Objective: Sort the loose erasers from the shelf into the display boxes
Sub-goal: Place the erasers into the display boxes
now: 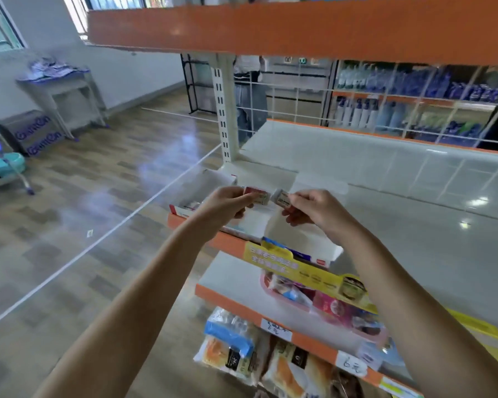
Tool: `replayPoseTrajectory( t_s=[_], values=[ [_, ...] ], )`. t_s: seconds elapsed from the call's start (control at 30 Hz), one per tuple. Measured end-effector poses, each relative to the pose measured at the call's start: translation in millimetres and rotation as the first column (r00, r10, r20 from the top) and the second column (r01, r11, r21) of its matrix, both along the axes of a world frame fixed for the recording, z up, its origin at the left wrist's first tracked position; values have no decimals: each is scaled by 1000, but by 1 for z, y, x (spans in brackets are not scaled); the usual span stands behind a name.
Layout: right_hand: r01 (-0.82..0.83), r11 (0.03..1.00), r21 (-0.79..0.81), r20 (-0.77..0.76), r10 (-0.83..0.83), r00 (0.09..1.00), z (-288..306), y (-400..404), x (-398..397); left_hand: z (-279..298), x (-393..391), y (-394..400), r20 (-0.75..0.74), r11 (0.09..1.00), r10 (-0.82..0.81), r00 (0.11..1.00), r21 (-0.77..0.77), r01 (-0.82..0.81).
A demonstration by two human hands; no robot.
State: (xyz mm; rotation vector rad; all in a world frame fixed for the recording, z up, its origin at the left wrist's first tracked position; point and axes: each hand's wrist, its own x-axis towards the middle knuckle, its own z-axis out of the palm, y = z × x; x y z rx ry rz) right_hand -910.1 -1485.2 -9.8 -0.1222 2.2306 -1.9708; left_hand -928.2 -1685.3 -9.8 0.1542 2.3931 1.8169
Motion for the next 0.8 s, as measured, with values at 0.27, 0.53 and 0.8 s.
replayPoseTrajectory(
  t_s=[0.27,0.53,0.8],
  values=[
    [-72,990,123,-35,77,996,8,-60,-79,22,-80,-70,74,993,-88,993,-67,93],
    [-25,964,266,-67,44,997,12,-108,-118,21,-143,-123,141,957,-215,966,-168,238],
    [21,900,435,4,-25,1000,7,-151,-144,15,-204,-159,150,710,-530,834,-458,534]
  ],
)
